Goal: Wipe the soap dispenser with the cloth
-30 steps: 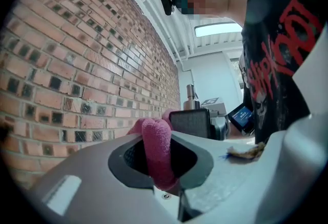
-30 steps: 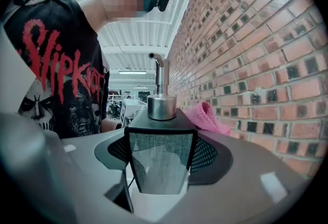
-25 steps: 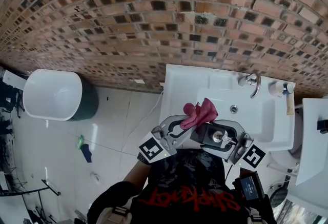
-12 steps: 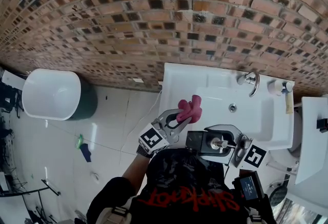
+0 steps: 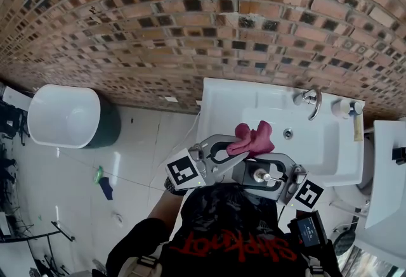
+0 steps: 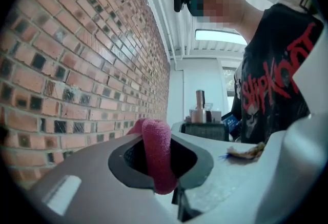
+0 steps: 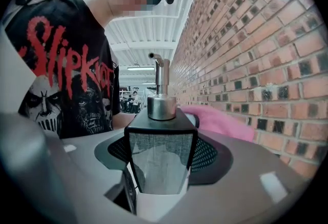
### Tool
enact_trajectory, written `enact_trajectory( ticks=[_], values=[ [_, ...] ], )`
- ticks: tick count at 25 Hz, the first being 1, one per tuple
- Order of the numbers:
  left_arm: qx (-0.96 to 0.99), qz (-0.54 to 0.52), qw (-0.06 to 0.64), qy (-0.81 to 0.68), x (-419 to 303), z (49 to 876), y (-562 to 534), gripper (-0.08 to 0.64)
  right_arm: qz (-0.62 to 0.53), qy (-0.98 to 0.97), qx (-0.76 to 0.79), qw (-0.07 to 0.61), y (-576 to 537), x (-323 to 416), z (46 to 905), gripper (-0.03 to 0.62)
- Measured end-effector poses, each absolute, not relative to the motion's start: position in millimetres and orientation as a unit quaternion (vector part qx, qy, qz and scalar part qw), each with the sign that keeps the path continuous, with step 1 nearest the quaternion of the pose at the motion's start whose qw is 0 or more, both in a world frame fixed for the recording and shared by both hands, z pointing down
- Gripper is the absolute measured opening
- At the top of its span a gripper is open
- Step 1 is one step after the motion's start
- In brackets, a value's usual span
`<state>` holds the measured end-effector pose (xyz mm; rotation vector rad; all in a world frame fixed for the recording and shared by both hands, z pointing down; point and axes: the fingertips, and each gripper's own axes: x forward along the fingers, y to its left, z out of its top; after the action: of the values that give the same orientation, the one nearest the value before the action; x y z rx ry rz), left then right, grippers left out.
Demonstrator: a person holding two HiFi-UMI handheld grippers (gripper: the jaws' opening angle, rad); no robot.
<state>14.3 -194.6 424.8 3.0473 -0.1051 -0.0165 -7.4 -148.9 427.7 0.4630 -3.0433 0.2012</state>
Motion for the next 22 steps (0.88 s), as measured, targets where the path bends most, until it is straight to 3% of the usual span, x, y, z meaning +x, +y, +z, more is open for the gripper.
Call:
enact_trajectory(
  ticks=[11,14,17,22],
  values=[
    [0.994,0.033,0.101,-0.014,10,492,-183,0.051,0.059,-0.982,0.175,0.033,-158,17,426,0.304],
    [0.992,0.03,0.116,-0.05,6,499,-193,0.051,0.064,-0.981,0.185,0.004,-165,22,417,0.304],
    [0.989,0.037,0.08,-0.118,-1,493,-208,0.051,0.054,-0.977,0.205,-0.028,-176,32,407,0.304],
    [0.99,-0.016,0.002,-0.138,-1,420,-203,0.051,0.036,-0.962,0.258,0.085,-195,28,452,0.304]
  ],
)
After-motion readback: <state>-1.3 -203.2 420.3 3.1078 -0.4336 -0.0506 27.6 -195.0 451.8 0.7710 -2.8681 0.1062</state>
